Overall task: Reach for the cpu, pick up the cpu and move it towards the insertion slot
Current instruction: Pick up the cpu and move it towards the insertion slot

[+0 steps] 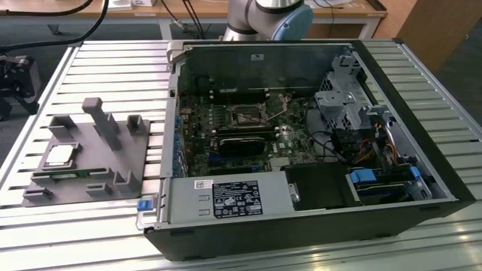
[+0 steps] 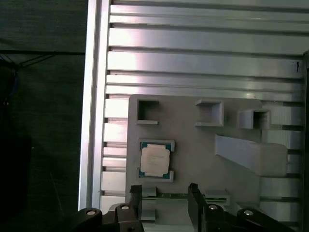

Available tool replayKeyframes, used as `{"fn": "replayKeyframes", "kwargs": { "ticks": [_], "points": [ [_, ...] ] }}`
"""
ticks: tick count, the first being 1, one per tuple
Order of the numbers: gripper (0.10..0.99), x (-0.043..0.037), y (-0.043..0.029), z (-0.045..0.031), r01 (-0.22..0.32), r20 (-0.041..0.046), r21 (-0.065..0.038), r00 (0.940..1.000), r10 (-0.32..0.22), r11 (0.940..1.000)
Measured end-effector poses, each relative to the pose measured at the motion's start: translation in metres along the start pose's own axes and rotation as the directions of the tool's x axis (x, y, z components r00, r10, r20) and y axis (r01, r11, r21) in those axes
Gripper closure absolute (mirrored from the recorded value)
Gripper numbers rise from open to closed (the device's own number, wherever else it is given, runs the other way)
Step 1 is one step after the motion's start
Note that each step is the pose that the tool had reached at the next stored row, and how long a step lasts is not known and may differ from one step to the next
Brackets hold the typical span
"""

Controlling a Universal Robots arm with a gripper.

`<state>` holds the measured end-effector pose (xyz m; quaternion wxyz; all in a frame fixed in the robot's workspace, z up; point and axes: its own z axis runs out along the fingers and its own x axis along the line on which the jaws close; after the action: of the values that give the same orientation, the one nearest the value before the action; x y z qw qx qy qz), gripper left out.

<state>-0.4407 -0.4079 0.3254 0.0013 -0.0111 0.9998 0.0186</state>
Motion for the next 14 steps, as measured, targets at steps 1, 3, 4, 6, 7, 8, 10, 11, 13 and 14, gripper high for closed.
{"fn": "replayKeyframes", "kwargs": {
  "ticks": [1, 3, 4, 6, 7, 8, 10, 11, 13, 14],
  "points": [
    [0.561, 0.0001, -0.0004, 0.0018, 0.000, 0.0000, 0.000, 1.0000, 0.000, 1.0000],
    [0.502, 0.0002, -0.0008, 0.0054, 0.000, 0.0001, 0.000, 1.0000, 0.000, 1.0000],
    [0.502, 0.0002, -0.0010, 0.0072, 0.000, 0.0001, 0.000, 1.0000, 0.000, 1.0000],
    [0.439, 0.0002, -0.0011, 0.0109, 0.000, 0.0001, 0.000, 1.0000, 0.000, 1.0000],
    [0.439, 0.0002, -0.0012, 0.0127, 0.000, 0.0002, 0.000, 1.0000, 0.000, 1.0000],
    [0.439, 0.0002, -0.0013, 0.0146, 0.000, 0.0000, 0.000, 1.0000, 0.000, 1.0000],
    [0.439, 0.0002, -0.0015, 0.0181, 0.000, 0.0000, 0.000, 1.0000, 0.000, 1.0000],
    [0.439, 0.0002, -0.0016, 0.0199, 0.000, 0.0000, 0.000, 1.0000, 0.000, 1.0000],
    [0.439, 0.0002, -0.0018, 0.0236, 0.000, 0.0001, 0.000, 1.0000, 0.000, 1.0000],
    [0.439, 0.0002, -0.0019, 0.0254, 0.000, 0.0001, 0.000, 1.0000, 0.000, 1.0000]
  ]
}}
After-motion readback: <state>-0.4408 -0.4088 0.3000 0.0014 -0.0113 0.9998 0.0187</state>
